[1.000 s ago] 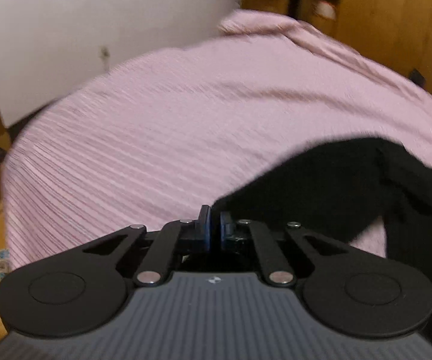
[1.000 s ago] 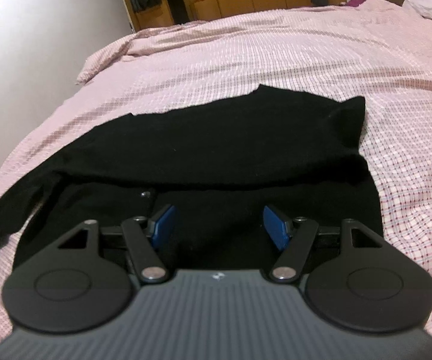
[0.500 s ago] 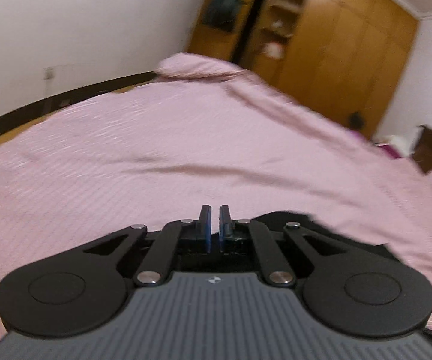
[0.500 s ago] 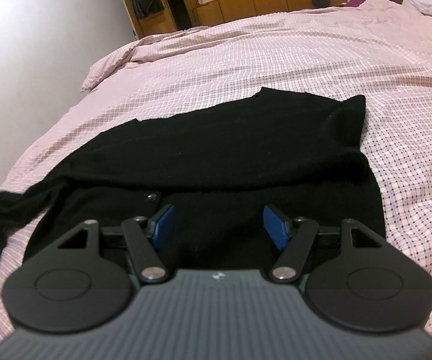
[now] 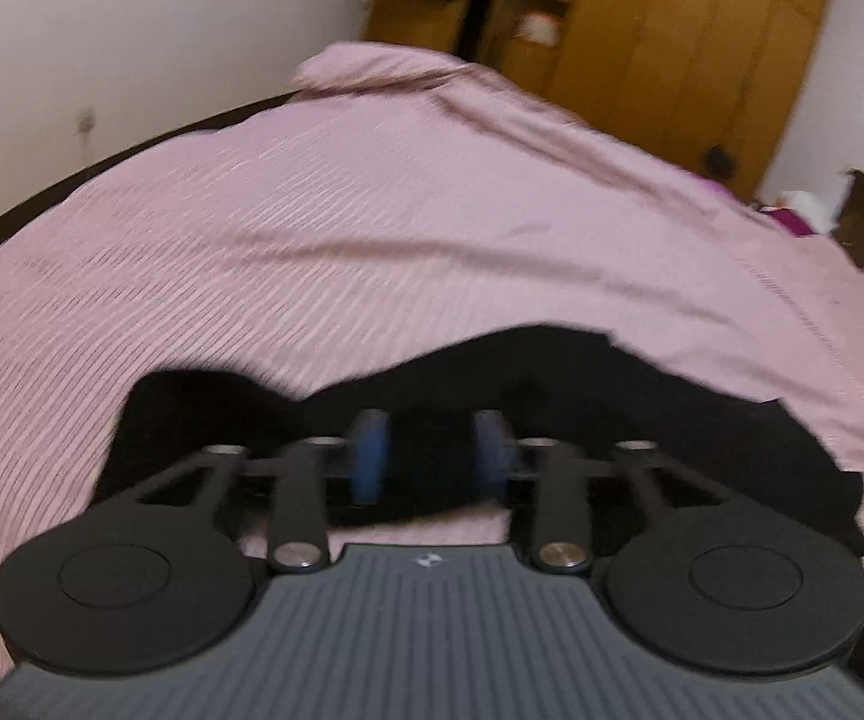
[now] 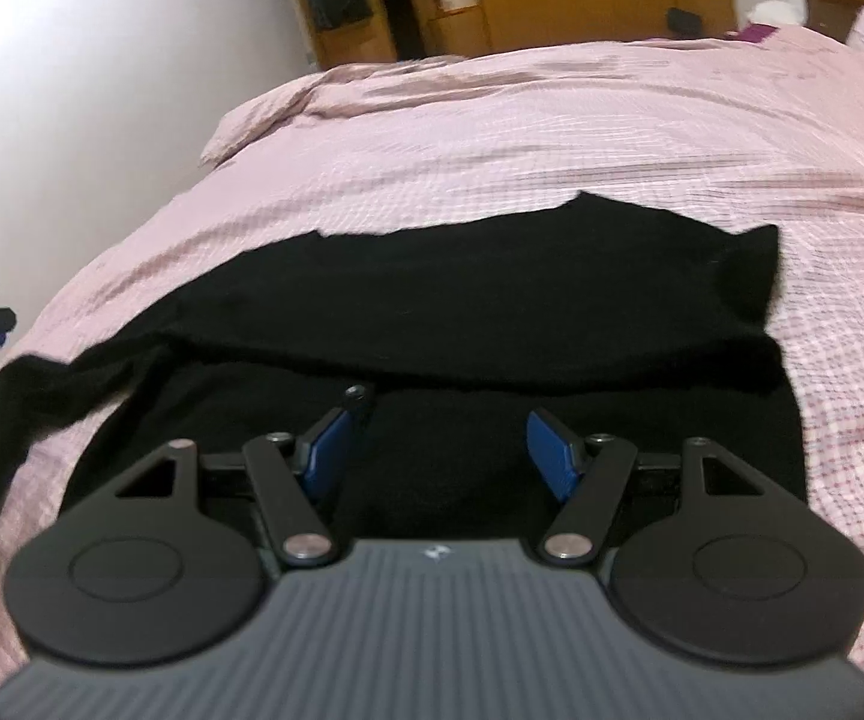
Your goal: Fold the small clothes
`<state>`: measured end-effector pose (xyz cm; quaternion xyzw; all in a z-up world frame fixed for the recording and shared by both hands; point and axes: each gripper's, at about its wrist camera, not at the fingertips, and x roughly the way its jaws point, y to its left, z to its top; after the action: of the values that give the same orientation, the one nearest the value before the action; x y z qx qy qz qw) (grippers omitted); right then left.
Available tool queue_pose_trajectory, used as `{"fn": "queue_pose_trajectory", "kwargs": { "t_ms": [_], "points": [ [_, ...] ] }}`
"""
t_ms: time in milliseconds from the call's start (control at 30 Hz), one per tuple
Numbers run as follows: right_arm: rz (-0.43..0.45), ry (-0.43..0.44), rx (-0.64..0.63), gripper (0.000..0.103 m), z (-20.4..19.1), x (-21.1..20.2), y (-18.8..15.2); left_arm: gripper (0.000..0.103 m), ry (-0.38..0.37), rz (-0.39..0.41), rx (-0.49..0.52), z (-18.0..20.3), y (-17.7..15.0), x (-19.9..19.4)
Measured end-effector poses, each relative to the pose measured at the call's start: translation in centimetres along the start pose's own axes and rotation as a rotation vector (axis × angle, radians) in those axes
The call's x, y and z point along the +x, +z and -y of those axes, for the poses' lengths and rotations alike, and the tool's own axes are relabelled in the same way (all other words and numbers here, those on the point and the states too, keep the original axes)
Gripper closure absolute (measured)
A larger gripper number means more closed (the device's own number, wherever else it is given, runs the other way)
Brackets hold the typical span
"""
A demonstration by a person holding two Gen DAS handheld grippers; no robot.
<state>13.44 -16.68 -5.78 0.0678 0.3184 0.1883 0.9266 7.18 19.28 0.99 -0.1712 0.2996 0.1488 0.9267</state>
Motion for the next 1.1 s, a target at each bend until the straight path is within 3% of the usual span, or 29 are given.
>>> {"fn": "queue_pose_trajectory", "kwargs": {
  "t_ms": [33,167,233,367,500,633,700,800,833,900,967,1000,1100],
  "points": [
    [-0.009,0.011,-0.023,0.036,-0.5,0.2,0.0,0.038,0.032,-0.001,-0.006,-0.9,-0.7,-0.1],
    [-0.020,0.045,-0.090,0.036,-2.5,0.9,0.4,0.031,0.191,-0.015,0.017,-3.9,-2.9,-0.4],
    [-0.022,0.067,-0.099,0.036,-3.2,1.2,0.6,0.029,0.232,-0.034,0.023,-5.3,-3.9,-0.5],
    [-0.035,0.084,-0.106,0.036,-4.4,1.7,0.5,0.019,0.270,-0.076,0.023,-7.8,-5.6,-0.2],
    [-0.059,0.080,-0.107,0.036,-4.8,2.0,0.0,0.019,0.260,-0.106,0.048,-8.7,-6.7,1.0],
    [-0.067,0.065,-0.101,0.036,-4.7,1.9,-0.2,0.018,0.349,-0.104,0.102,-8.8,-7.7,3.1],
    [-0.067,0.056,-0.091,0.036,-4.5,1.8,-0.2,0.012,0.394,-0.078,0.084,-9.7,-7.9,3.9],
    [-0.063,0.043,-0.069,0.036,-4.0,1.6,-0.2,0.010,0.396,-0.060,0.013,-11.7,-7.4,4.7],
    [-0.062,0.040,-0.059,0.036,-3.9,1.5,-0.3,0.013,0.378,-0.064,-0.013,-12.3,-7.1,4.9],
    [-0.062,0.036,-0.040,0.036,-3.5,1.5,-0.3,0.033,0.331,-0.074,-0.052,-12.9,-6.5,4.7],
    [-0.065,0.037,-0.019,0.036,-3.3,1.4,-0.5,0.079,0.306,-0.056,-0.033,-12.7,-5.8,3.9],
    [-0.066,0.038,-0.011,0.036,-3.2,1.4,-0.5,0.086,0.291,-0.044,-0.033,-12.7,-5.4,3.6],
    [-0.057,0.036,0.010,0.036,-3.0,1.3,-0.5,0.090,0.262,0.007,-0.094,-13.5,-4.0,2.3]
  ]
}}
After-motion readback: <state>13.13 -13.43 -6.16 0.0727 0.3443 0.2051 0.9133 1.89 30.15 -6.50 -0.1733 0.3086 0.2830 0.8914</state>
